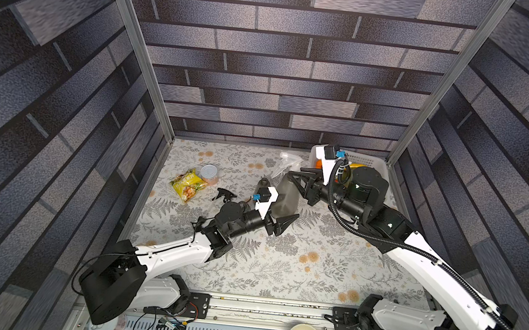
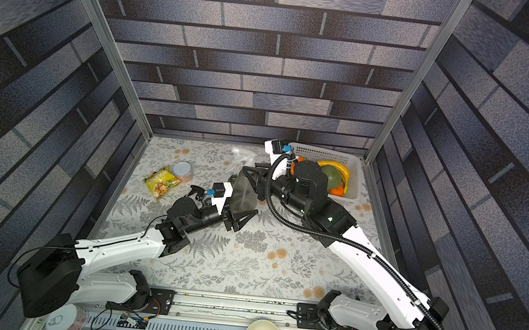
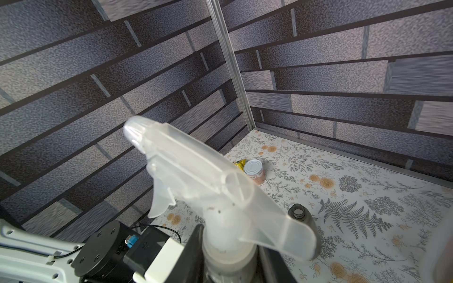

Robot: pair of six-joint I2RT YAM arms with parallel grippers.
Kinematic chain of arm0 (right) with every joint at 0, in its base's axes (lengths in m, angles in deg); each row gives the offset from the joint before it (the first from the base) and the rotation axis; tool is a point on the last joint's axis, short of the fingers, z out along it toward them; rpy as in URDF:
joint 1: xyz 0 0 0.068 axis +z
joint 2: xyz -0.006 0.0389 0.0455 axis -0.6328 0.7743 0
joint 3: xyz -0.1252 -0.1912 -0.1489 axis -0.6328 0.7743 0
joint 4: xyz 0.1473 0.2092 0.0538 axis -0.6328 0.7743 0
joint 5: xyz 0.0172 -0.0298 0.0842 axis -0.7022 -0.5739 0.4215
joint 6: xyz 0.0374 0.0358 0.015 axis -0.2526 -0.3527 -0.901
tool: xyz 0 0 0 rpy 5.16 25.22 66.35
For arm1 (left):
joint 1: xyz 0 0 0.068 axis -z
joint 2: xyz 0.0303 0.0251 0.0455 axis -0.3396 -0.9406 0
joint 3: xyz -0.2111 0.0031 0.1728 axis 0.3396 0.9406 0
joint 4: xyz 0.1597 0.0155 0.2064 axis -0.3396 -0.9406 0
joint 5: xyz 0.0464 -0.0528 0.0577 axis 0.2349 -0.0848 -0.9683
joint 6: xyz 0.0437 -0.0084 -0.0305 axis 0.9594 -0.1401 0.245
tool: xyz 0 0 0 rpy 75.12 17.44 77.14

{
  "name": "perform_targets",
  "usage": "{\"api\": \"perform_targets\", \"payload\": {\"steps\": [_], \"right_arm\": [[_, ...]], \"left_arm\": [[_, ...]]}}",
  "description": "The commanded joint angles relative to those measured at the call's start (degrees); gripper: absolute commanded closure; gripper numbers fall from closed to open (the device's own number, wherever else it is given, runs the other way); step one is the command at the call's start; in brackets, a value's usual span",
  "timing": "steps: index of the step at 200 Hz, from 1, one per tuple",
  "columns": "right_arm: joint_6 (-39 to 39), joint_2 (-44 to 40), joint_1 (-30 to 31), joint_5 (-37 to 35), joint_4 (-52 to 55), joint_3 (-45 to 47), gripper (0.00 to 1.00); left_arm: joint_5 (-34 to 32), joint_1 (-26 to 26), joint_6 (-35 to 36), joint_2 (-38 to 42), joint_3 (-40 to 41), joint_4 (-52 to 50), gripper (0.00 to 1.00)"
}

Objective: Attach spray nozzles to spray bottles
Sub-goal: Screw the spray nozzle on the spray bottle, then place the spray bottle at the center of the board.

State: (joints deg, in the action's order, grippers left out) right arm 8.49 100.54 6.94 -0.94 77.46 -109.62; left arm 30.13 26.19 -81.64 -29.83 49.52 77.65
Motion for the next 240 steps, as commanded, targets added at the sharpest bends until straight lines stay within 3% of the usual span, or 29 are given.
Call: {"api": "perform_targets", "payload": {"steps": [1, 28, 78, 113, 165, 208, 240], "right_arm": [[0.9, -0.5, 0.7, -6.5, 2.4, 1.5, 0.9], [1.0, -1.0, 0.6, -5.4, 0.2, 2.0, 0.9], [0.1, -1.4, 0.7, -5.4, -2.4, 2.8, 0.91], [2.6, -2.3, 0.7, -10.4, -5.7, 4.1, 0.91], [7.2, 0.0, 0.7, -17.5, -17.0, 5.2, 0.92], [17.1, 4.4, 0.3, -24.8, -39.4, 16.0, 0.92], [19.4, 10.9, -0.8, -27.8, -58.0, 24.6, 0.92]], "left_arm": [[-0.6, 0.7, 4.4, 0.0, -2.3, -0.1, 0.16], [-0.8, 0.5, 4.6, 0.4, -1.5, -0.6, 0.06], [-2.6, 0.0, 4.3, 0.2, -0.8, 0.3, 0.02], [-2.7, -0.1, 3.8, 1.9, 0.8, -3.2, 0.0], [-7.9, -0.1, 2.3, 10.1, 6.3, -8.3, 0.0], [-19.8, -0.2, -0.3, 23.6, 12.3, -13.4, 0.0], [-27.5, -0.3, -0.8, 32.5, 13.4, -19.8, 0.0]]}}
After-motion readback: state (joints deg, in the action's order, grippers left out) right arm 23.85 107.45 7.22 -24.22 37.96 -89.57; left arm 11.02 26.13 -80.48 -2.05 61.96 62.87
